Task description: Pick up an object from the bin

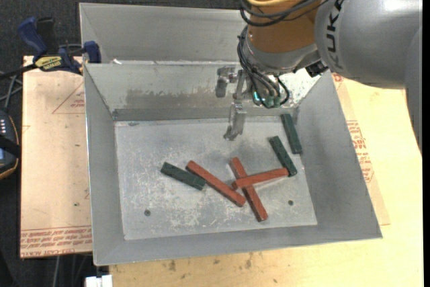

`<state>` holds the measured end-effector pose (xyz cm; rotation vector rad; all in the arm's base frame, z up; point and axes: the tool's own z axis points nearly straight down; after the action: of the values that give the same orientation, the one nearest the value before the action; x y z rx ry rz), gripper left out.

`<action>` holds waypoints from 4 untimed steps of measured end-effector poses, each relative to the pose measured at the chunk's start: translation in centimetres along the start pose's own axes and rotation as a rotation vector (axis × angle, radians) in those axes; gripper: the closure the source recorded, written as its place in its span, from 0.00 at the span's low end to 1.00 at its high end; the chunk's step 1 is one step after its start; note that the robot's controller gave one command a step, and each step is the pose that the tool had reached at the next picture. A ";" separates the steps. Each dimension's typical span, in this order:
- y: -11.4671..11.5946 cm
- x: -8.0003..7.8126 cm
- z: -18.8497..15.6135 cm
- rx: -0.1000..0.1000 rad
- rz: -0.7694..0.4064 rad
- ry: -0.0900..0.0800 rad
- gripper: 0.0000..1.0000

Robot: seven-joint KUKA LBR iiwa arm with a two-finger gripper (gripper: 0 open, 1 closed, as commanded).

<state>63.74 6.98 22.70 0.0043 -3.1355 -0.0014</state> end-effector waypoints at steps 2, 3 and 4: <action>4.1 5.7 4.4 0.000 -0.074 -0.010 0.00; 5.6 5.3 9.2 -0.002 -0.014 -0.011 0.00; 4.8 6.1 12.1 0.000 -0.099 -0.006 0.00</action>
Offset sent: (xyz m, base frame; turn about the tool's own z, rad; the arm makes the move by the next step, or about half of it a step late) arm -0.0922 0.0664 -0.0733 -0.1175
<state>57.57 11.75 10.62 0.1604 -3.1375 -0.0017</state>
